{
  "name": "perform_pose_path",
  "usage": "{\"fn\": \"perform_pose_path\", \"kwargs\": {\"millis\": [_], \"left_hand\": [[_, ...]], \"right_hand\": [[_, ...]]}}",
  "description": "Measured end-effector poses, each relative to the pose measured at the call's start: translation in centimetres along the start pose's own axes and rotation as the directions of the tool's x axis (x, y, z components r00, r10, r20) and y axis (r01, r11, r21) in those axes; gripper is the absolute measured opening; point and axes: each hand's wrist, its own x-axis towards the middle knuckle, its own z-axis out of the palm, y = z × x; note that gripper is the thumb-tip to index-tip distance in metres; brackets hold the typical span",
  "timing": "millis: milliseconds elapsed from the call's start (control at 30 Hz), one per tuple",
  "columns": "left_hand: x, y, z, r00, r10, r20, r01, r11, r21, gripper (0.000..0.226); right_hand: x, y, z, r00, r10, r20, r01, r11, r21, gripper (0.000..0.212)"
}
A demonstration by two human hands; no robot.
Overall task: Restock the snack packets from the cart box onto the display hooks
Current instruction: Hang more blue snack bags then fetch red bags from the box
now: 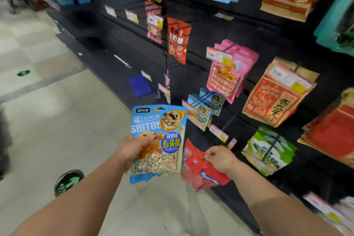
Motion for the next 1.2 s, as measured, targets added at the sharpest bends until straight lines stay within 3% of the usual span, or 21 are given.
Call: {"fn": "perform_pose_path", "kwargs": {"millis": [133,300,400,733,900,1200], "left_hand": [[3.5,2.1,1.5,1.000,0.005,-0.028,-0.006,1.000,-0.009,0.029],[6.7,4.1,2.2,1.000,-0.018,0.002,0.018,0.999,0.033,0.027],[9.1,4.8,1.9,0.999,-0.013,0.030,0.012,0.999,0.038,0.035],[18.4,7.1,0.0,0.982,-0.044,0.185,0.020,0.992,0.127,0.036],[24.4,9.0,-3.0,0.955,-0.035,0.296,-0.027,0.979,0.203,0.028],[31.1,10.1,-7.6,0.884,-0.141,0.446,-0.014,0.945,0.325,0.035]], "right_hand": [[3.6,-0.7,-1.1,0.998,0.015,-0.066,-0.015,1.000,0.001,0.019],[5.8,-1.3,-1.4,0.978,0.015,-0.206,0.014,0.990,0.138,0.019],[7.0,-1.9,-2.1,0.970,0.015,-0.241,0.028,0.984,0.174,0.019],[11.3,-5.5,0.4,0.924,0.182,-0.337,-0.027,0.908,0.418,0.014],[13.2,-8.0,3.7,0.868,0.364,-0.336,-0.125,0.817,0.563,0.013],[14.8,-11.5,7.9,0.759,0.536,-0.370,-0.089,0.648,0.756,0.022]]}}
